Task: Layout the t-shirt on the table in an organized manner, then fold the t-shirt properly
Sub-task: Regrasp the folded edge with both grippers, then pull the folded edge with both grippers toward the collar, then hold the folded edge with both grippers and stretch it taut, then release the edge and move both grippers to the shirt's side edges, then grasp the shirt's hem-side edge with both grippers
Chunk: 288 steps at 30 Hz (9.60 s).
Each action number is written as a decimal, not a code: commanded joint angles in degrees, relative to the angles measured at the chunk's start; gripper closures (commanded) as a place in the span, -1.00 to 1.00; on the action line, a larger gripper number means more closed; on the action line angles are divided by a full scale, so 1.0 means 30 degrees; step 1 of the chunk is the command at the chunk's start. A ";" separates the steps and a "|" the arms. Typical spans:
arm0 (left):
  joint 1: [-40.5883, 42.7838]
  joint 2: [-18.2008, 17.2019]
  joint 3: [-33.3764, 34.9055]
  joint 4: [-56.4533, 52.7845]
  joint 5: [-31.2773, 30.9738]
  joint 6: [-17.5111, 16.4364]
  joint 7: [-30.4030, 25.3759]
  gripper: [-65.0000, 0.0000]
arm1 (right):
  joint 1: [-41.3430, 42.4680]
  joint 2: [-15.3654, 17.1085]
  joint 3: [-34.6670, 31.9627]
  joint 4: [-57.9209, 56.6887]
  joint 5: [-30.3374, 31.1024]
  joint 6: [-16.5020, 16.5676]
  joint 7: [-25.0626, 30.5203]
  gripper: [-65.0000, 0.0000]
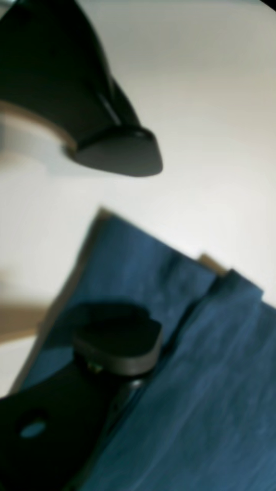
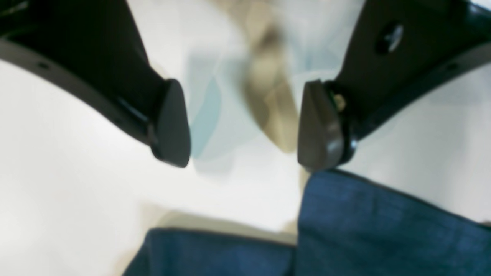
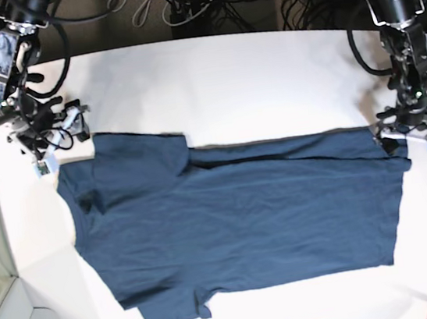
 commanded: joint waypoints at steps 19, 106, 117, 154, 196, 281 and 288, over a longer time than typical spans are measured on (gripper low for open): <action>0.0183 -0.0120 0.0254 0.0335 -0.0229 -0.0018 -0.0088 0.45 | -0.0378 -0.0890 -0.2774 0.1289 0.0063 0.0055 0.0104 -0.37; 0.4784 -0.1497 -0.0771 0.6987 -0.0317 -0.0018 0.0118 1.00 | 0.0530 0.2773 -0.1573 0.2432 0.0033 0.0055 0.0720 1.00; 0.0681 -0.1790 -0.1240 0.9654 -0.0317 -0.0018 0.5656 1.00 | 0.5336 0.3741 -0.2364 0.3457 -0.0025 0.0055 -0.3500 1.00; 0.9414 -0.0735 -0.2207 0.9888 -0.0200 -0.0018 0.6740 1.00 | -0.7177 0.1748 -0.2100 0.7120 -0.0025 0.0055 -0.1097 1.00; 0.5604 0.0290 -1.0178 1.3024 -0.0082 0.0128 0.7795 0.03 | 0.3578 0.2979 0.0479 0.2930 -0.0025 0.0055 -0.1214 -0.17; -0.9136 0.0290 0.6467 -1.0947 0.4606 0.0011 -0.4571 -0.86 | 0.9820 0.4063 -0.6994 -1.6850 -0.0055 -0.3798 1.2383 0.99; -0.8872 0.0349 0.6496 -1.1064 0.4606 0.0011 -0.4571 -0.20 | 0.9820 0.4063 -0.6994 -1.6850 -0.0055 -0.3798 1.2383 0.99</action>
